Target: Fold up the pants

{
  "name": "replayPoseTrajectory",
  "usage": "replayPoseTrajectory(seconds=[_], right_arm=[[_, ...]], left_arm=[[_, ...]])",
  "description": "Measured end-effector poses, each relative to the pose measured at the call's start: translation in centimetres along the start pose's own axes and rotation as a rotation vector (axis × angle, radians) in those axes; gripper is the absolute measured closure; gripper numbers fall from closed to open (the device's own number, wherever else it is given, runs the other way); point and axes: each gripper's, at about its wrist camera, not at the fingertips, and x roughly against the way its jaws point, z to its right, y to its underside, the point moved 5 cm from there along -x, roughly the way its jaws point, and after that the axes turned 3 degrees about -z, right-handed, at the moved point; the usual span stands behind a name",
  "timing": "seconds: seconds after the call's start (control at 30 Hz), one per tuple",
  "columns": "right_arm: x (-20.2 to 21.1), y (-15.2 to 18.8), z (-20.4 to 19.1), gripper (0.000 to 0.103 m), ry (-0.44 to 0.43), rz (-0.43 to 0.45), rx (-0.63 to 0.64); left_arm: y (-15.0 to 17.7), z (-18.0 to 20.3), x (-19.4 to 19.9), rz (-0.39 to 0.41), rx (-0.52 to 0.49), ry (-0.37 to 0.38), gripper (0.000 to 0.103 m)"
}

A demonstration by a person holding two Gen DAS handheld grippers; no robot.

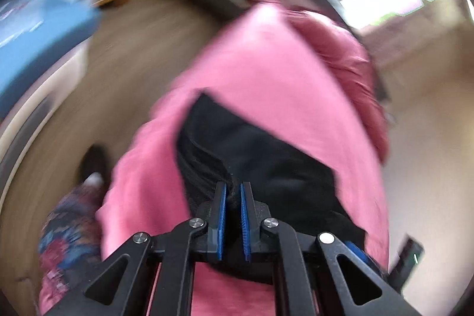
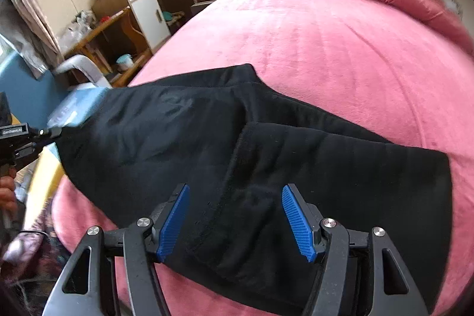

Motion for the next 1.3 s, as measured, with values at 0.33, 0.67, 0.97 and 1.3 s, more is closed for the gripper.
replayPoseTrajectory(seconds=[0.33, 0.67, 0.97, 1.3], right_arm=[[-1.2, -6.1, -3.8, 0.037, -0.573, -0.091, -0.085], [-7.8, -11.2, -12.9, 0.033, -0.635, -0.306, 0.149], [-9.6, -10.5, -15.7, 0.089, -0.519, -0.340, 0.352], [-2.8, -10.7, -10.2, 0.089, -0.572, -0.191, 0.194]], left_arm=[[2.9, 9.1, -5.0, -0.114, -0.301, 0.170, 0.095], [4.2, 10.1, -5.6, -0.148, -0.373, 0.185, 0.095], [4.2, 9.5, -2.6, -0.206, -0.429, 0.297, 0.082], [0.8, 4.3, -0.9, -0.129, -0.277, 0.188, 0.081]])
